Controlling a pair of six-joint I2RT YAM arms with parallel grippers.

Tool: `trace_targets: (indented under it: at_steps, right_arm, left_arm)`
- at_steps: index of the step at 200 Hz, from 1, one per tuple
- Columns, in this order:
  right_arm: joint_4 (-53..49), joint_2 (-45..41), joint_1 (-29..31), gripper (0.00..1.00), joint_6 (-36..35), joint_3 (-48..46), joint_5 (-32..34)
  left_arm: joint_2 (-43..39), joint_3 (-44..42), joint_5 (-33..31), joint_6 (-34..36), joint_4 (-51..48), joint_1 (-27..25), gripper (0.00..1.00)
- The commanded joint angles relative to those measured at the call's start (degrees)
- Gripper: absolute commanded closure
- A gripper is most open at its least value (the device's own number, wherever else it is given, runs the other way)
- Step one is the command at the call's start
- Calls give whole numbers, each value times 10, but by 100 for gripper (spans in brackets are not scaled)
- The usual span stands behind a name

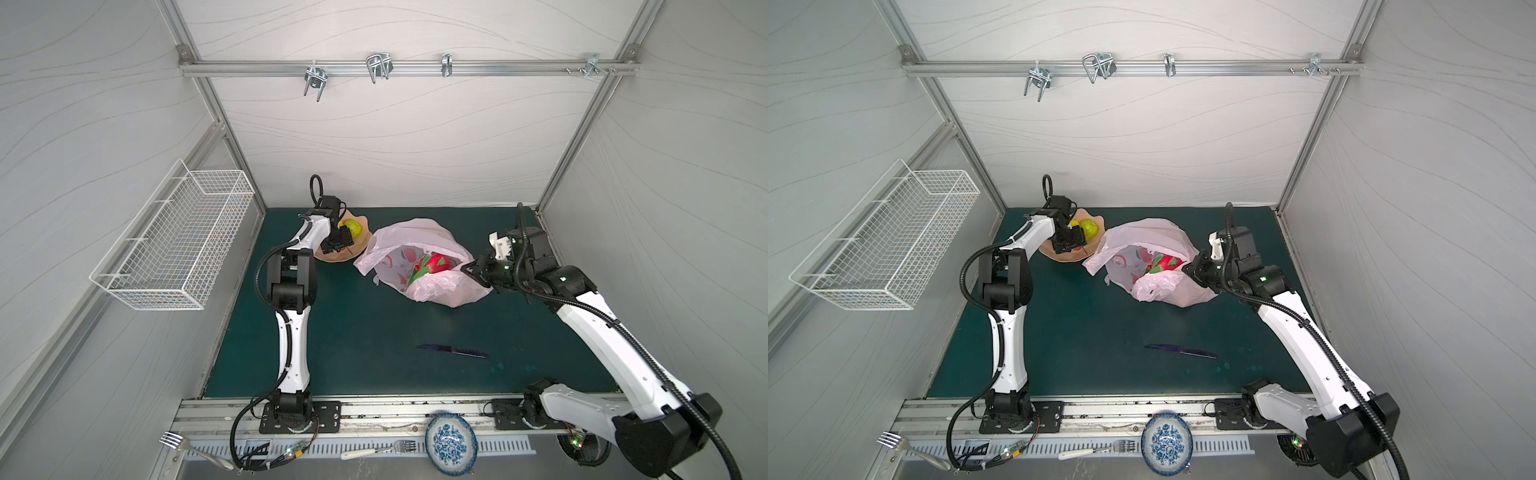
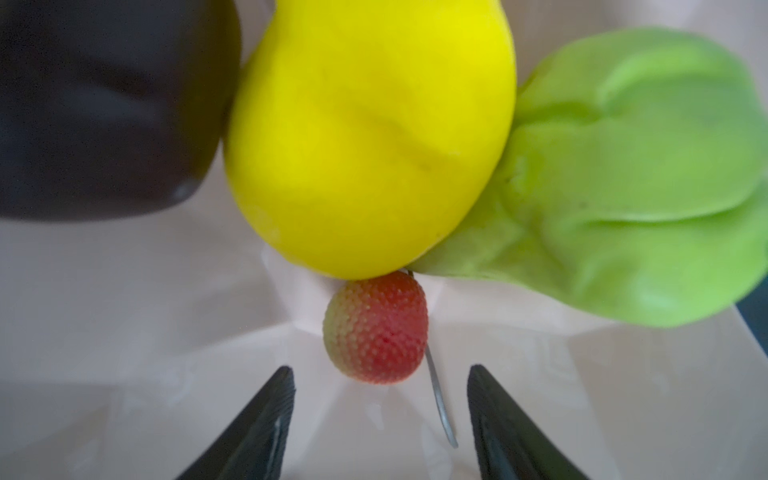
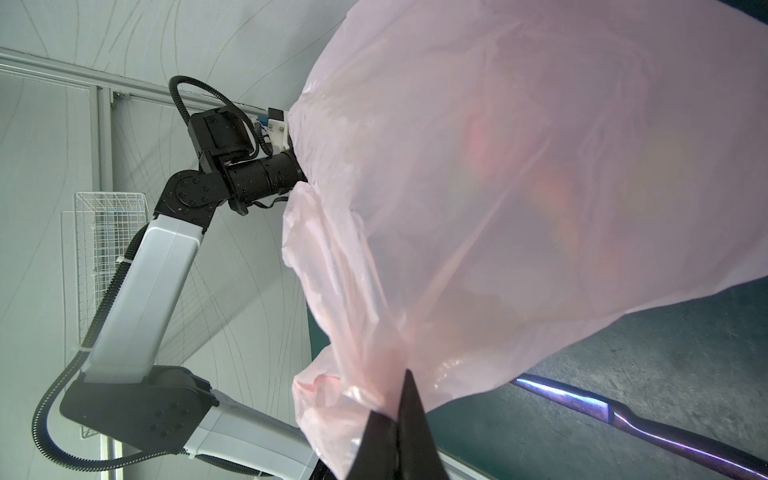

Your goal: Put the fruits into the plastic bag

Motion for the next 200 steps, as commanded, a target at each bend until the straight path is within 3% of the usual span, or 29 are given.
trace_targets:
  at_steps: [1, 116, 200]
  right_arm:
    - [-11, -8, -4, 100, -4, 1, 1]
    - [-13, 26, -4, 100, -17, 24, -7]
    - [-8, 24, -4, 100, -13, 20, -1]
  left_arm:
    - [-1, 21, -10, -13, 4, 6, 30]
    - [40, 51, -1, -50, 15, 26, 33]
    - [19, 21, 2, -36, 19, 35, 69]
